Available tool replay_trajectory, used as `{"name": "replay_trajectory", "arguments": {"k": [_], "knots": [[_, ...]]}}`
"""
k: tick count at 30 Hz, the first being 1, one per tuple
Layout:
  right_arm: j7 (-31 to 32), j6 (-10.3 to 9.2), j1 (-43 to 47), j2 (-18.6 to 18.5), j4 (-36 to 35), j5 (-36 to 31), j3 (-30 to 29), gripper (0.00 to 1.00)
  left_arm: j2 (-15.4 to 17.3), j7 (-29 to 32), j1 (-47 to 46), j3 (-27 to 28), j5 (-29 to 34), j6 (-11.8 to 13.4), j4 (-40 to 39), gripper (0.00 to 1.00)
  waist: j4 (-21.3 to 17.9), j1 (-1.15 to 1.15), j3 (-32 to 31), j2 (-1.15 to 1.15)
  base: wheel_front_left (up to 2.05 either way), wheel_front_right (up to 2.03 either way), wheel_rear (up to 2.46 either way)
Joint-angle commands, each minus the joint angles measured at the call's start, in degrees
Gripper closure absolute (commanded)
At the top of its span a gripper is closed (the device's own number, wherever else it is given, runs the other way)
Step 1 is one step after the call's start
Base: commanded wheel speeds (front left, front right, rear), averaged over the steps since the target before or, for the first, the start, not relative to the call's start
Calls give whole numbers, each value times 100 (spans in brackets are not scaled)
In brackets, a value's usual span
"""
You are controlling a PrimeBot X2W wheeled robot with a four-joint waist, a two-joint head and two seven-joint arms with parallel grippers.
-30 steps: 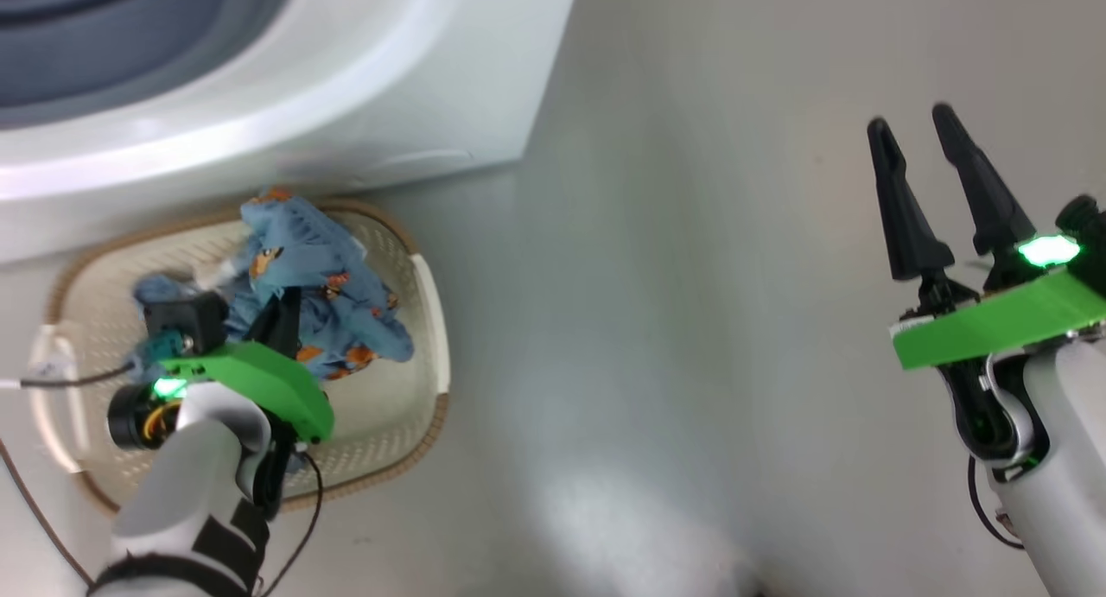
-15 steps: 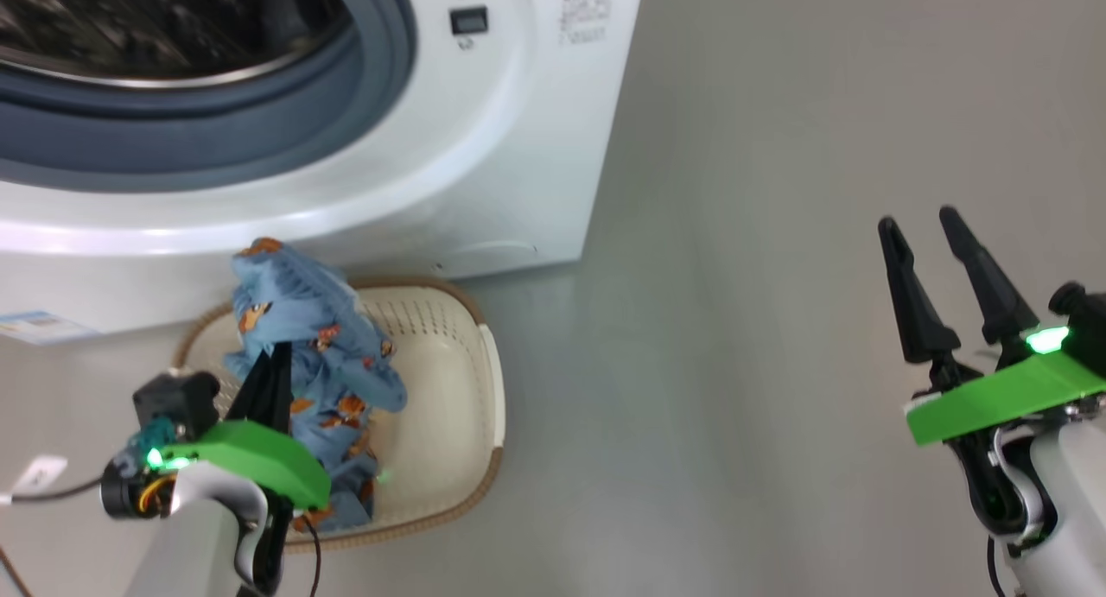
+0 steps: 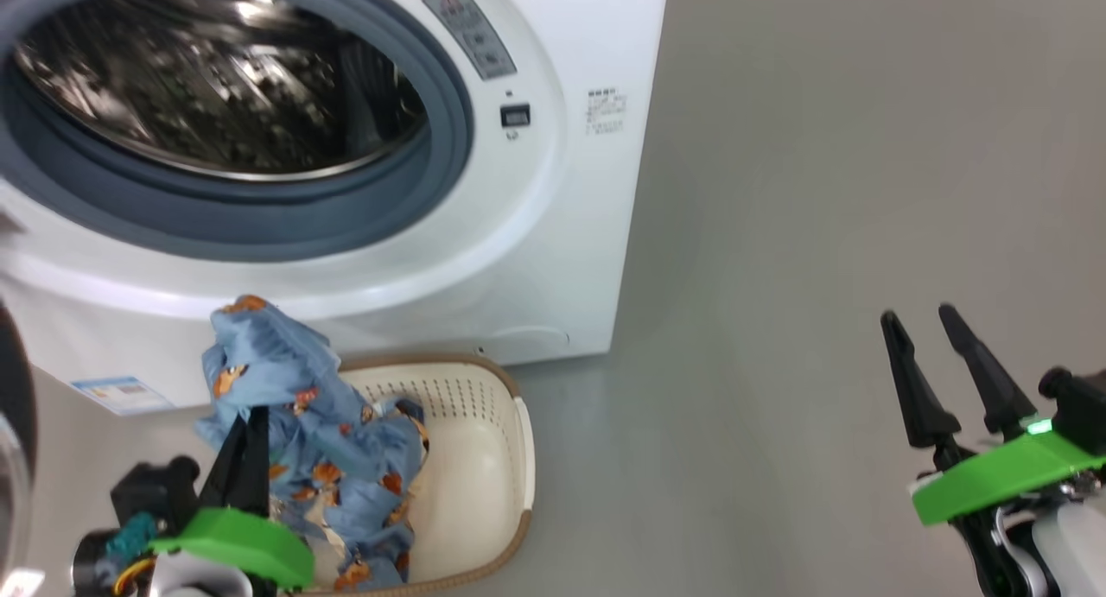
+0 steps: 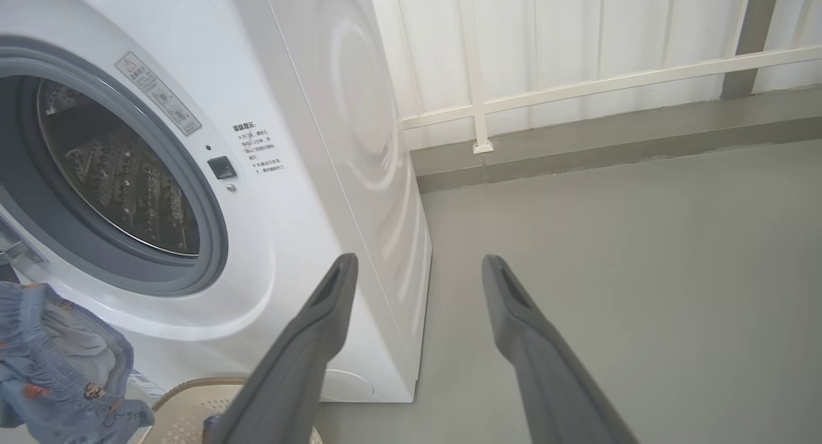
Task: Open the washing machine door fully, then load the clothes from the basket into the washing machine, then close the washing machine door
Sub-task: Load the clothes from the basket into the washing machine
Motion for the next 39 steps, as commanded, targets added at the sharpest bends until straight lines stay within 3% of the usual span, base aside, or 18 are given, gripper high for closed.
{"name": "replay_trajectory", "arguments": {"k": [1, 14, 24, 34, 39], "knots": [[-46, 26, 142, -127, -105, 6, 30, 0, 98, -77, 128, 235, 134, 4, -284, 100, 125, 0, -353, 0, 0, 0, 0], [-46, 26, 668, -102, -117, -7, -105, 0, -43, -77, 978, 658, 437, 4, -1263, 100, 246, 0, -784, 0, 0, 0, 0], [-46, 26, 776, -75, -173, -21, -131, 0, -110, -78, 1134, 747, 456, 4, -1469, 100, 239, 0, -779, 0, 0, 0, 0], [-46, 26, 423, -37, -244, 5, -87, 0, -132, -78, 246, 825, 491, 4, -1320, 100, 63, 0, -100, 0, 0, 0, 0], [-46, 26, 183, 8, -263, 9, -43, 0, -23, -78, -648, 880, 596, 109, -987, 100, -68, 0, 255, 0, 0, 0, 0]]}}
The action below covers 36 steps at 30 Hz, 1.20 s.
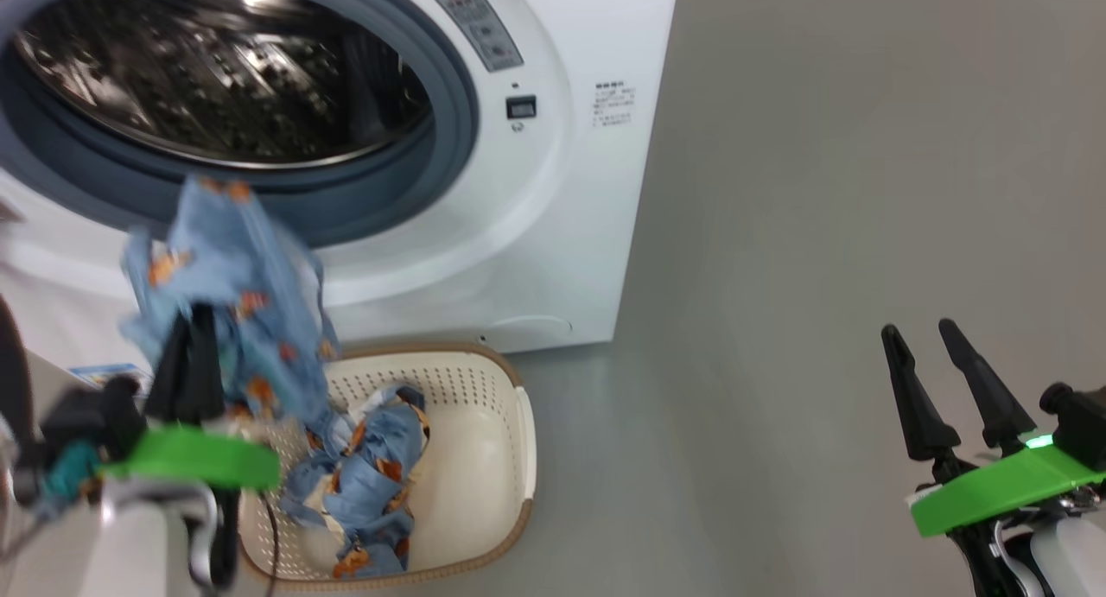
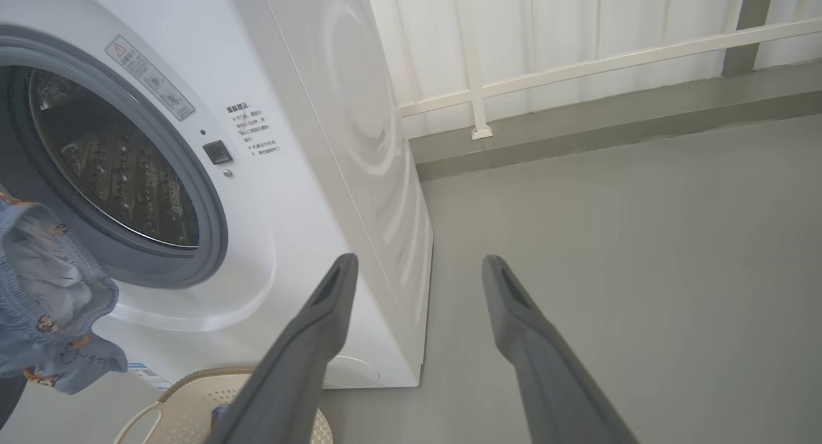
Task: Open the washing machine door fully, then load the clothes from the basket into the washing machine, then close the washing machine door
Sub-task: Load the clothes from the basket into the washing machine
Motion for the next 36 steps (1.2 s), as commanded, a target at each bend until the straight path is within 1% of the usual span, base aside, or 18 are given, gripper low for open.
{"name": "replay_trajectory", "arguments": {"k": [1, 5, 12, 13, 18, 22, 25, 28, 30, 33, 36], "knots": [[-46, 26, -185, -86, -142, 21, 105, 0, 226, -59, -496, 211, 71, 61, 25, 100, -146, 0, 280, 0, 0, 0, 0], [-46, 26, -364, -57, -156, 37, 139, 0, 379, -59, -1195, 255, 100, 111, 481, 100, -250, 0, 520, 0, 0, 0, 0], [-46, 26, -646, -9, -177, 63, 177, 0, 594, -59, -2505, 324, 146, 327, 1613, 100, -402, 0, 947, 0, 0, 0, 0], [-46, 26, -646, -9, -177, 63, 177, 0, 594, -59, -2505, 324, 146, 327, 1613, 100, -402, 0, 947, 0, 0, 0, 0], [-46, 26, -853, 21, -188, 85, 256, 0, 821, -59, -3373, 325, 206, 426, 2446, 100, -561, 0, 1242, 0, 0, 0, 0], [-46, 26, -1011, 19, -195, 99, 306, 0, 961, -59, -4036, 310, 195, 419, 3078, 100, -678, 0, 1486, 0, 0, 0, 0], [-46, 26, -1122, 30, -209, 109, 340, 0, 1049, -59, -4495, 290, 207, 451, 3395, 100, -759, 0, 1661, 0, 0, 0, 0], [-46, 26, -1221, 46, -219, 118, 408, 0, 1134, -59, -4829, 363, 142, 479, 3553, 100, -850, 0, 1792, 0, 0, 0, 0], [-46, 26, -1282, 51, -227, 124, 451, 0, 1225, -59, -4987, 367, 176, 522, 3515, 100, -913, 0, 1869, 0, 0, 0, 0], [-46, 26, -1359, 48, -233, 137, 477, 0, 1345, -59, -5115, 412, 224, 564, 3196, 100, -992, 0, 1962, 0, 0, 0, 0], [-46, 26, -1387, 42, -250, 144, 463, 0, 1402, -59, -5096, 437, 330, 604, 2674, 100, -1028, 0, 2035, 0, 0, 0, 0]]}}
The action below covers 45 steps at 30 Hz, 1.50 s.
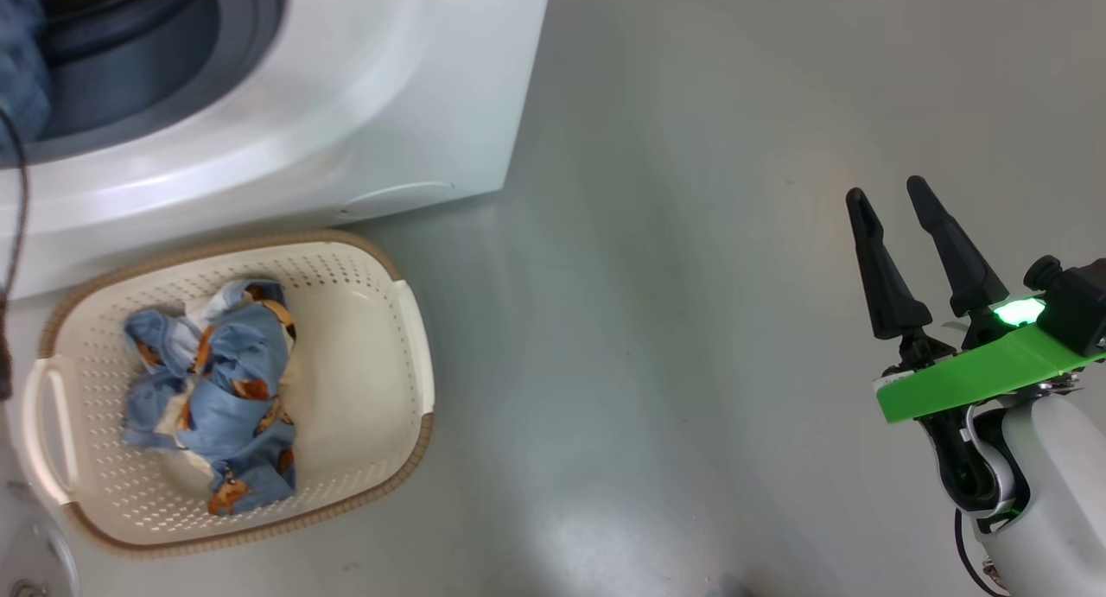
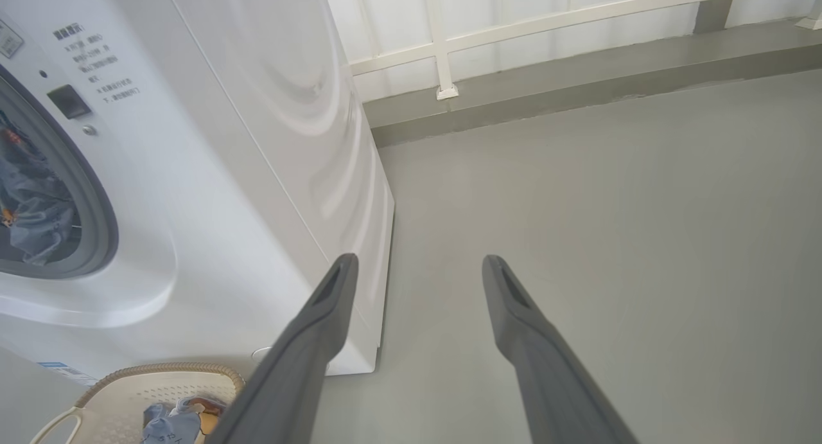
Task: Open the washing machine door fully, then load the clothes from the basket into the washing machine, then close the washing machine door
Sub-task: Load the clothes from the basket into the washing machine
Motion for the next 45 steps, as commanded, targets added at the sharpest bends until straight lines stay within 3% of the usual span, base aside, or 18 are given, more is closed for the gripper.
{"name": "replay_trajectory", "arguments": {"k": [1, 4, 5, 6, 25, 45], "knots": [[-46, 26, 20, -80, -141, 92, 69, 0, 282, -35, -28, 59, 158, 63, -480, 100, -89, 0, 120, 0, 0, 0, 0], [-46, 26, 25, -81, -141, 87, 68, 0, 199, -35, 176, 127, 201, 75, -814, 100, -91, 0, 144, 0, 0, 0, 0], [-46, 26, 25, -77, -138, 84, 72, 0, 176, -35, 238, 124, 217, 55, -768, 56, -93, 0, 142, 0, 0, 0, 0], [-46, 26, 23, -70, -132, 79, 76, 0, 167, -35, 287, 102, 255, 32, -738, 0, -92, 0, 137, 0, 0, 0, 0], [-46, 26, 29, -123, -83, 79, 157, 0, -26, -35, 784, 260, 310, -75, -250, 0, 41, 0, -173, 0, 0, 0, 0], [-46, 26, 348, -400, 14, 82, 45, 0, -641, -35, 2779, 505, 399, -310, -1206, 0, 554, 0, -1118, 0, 0, 0, 0]]}}
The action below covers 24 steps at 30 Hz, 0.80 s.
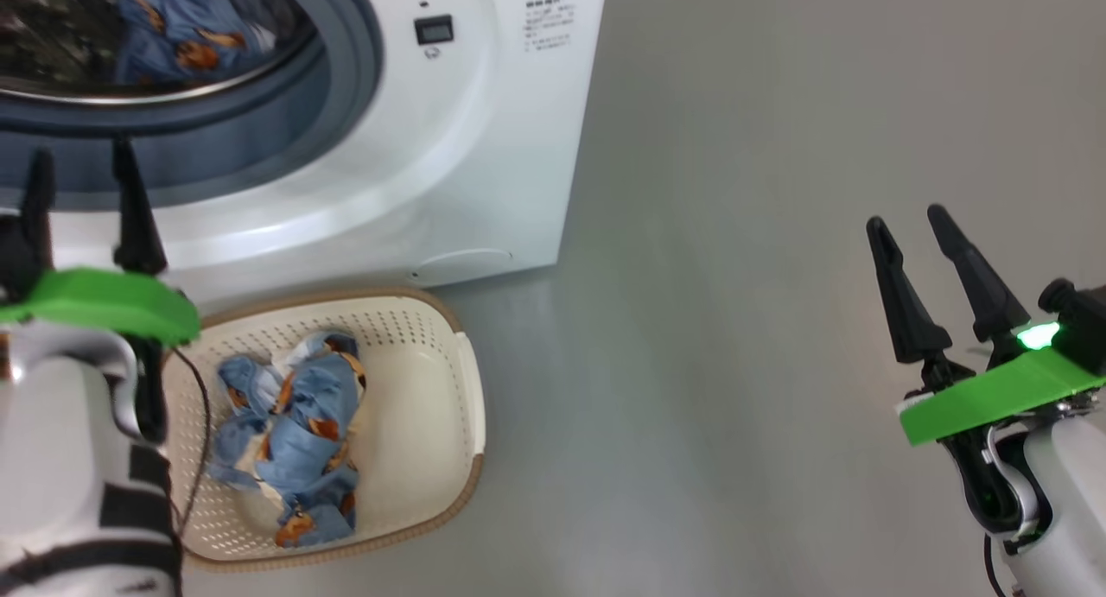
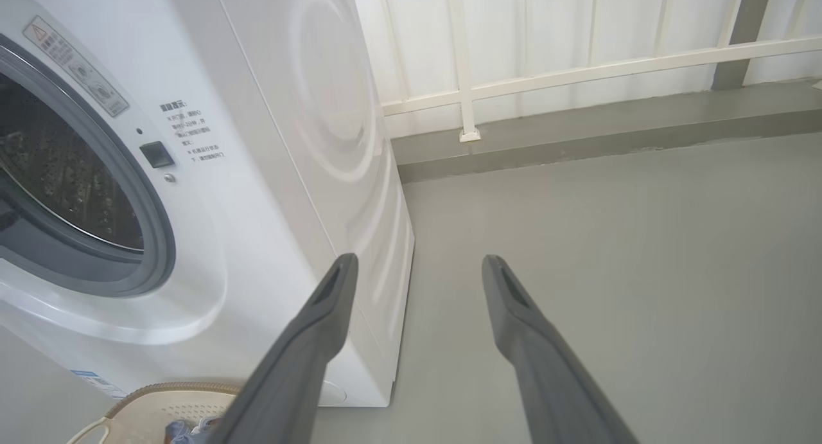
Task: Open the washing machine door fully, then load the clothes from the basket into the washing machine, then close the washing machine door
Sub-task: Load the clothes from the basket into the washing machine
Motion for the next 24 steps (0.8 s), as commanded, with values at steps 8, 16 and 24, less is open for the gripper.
{"name": "replay_trajectory", "arguments": {"k": [8, 16, 24], "knots": [[-46, 26, 462, -203, -40, 80, 7, 0, -75, -30, 994, 175, 178, -90, -591, 0, 421, 0, -750, 0, 0, 0, 0], [-46, 26, 828, -250, 39, 84, -22, 0, -199, -30, 1846, 212, 221, -176, -916, 0, 590, 0, -1292, 0, 0, 0, 0], [-46, 26, 1150, -252, 32, 84, -54, 0, -257, -30, 2484, 204, 255, -231, -1243, 0, 649, 0, -1653, 0, 0, 0, 0]]}}
